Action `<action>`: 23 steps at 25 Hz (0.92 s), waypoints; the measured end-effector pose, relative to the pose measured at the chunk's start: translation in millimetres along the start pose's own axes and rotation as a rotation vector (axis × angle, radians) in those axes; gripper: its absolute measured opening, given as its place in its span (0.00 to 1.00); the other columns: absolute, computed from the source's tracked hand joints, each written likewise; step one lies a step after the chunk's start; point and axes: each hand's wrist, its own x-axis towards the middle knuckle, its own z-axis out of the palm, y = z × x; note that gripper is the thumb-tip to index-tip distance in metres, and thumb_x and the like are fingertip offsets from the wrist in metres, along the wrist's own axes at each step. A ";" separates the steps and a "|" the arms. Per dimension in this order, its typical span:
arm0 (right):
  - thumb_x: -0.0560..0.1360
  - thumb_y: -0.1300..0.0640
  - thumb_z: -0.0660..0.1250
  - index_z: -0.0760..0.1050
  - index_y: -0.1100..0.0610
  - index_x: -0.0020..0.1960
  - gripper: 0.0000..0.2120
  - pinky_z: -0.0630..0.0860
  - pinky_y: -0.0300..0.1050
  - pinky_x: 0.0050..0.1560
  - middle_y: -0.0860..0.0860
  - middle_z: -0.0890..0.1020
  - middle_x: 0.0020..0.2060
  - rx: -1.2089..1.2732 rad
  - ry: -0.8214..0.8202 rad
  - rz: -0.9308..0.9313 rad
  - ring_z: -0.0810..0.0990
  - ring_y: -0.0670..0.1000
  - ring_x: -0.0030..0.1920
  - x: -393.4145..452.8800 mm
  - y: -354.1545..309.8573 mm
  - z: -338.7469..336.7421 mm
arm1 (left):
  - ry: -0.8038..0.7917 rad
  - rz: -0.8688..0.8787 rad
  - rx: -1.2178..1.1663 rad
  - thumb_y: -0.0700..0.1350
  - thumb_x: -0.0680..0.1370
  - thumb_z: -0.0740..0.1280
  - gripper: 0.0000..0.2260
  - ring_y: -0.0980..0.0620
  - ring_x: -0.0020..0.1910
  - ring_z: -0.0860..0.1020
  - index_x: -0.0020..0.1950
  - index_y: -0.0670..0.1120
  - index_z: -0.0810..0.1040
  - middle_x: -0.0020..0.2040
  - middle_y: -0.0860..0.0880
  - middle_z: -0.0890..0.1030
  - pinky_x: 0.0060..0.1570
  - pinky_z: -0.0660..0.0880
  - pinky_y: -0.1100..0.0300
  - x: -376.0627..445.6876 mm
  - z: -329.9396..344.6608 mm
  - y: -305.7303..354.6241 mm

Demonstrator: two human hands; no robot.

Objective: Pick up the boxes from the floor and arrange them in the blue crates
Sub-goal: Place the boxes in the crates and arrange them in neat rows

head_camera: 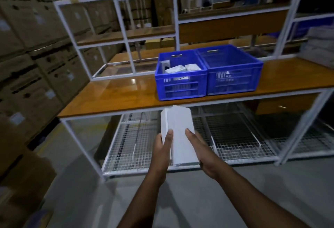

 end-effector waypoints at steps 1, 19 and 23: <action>0.65 0.24 0.66 0.63 0.40 0.75 0.43 0.65 0.55 0.74 0.41 0.71 0.72 0.005 0.016 -0.014 0.71 0.45 0.71 11.4 -4.0 -9.1 | -0.035 -0.012 0.006 0.70 0.75 0.60 0.27 0.53 0.56 0.83 0.68 0.57 0.71 0.60 0.53 0.82 0.57 0.81 0.48 16.7 9.2 -0.2; 0.71 0.42 0.71 0.68 0.49 0.70 0.31 0.82 0.58 0.54 0.57 0.83 0.59 0.175 0.155 -0.187 0.83 0.57 0.57 284.5 -162.7 -227.7 | -0.279 0.254 0.130 0.65 0.82 0.52 0.25 0.52 0.60 0.81 0.72 0.52 0.68 0.64 0.48 0.80 0.59 0.79 0.50 336.0 220.6 105.8; 0.72 0.42 0.73 0.65 0.48 0.72 0.32 0.80 0.64 0.56 0.57 0.81 0.60 0.139 0.278 -0.253 0.83 0.58 0.57 325.4 -195.1 -273.5 | -0.361 0.283 0.191 0.61 0.83 0.58 0.25 0.53 0.65 0.76 0.77 0.51 0.65 0.69 0.53 0.74 0.63 0.77 0.50 392.3 249.3 131.5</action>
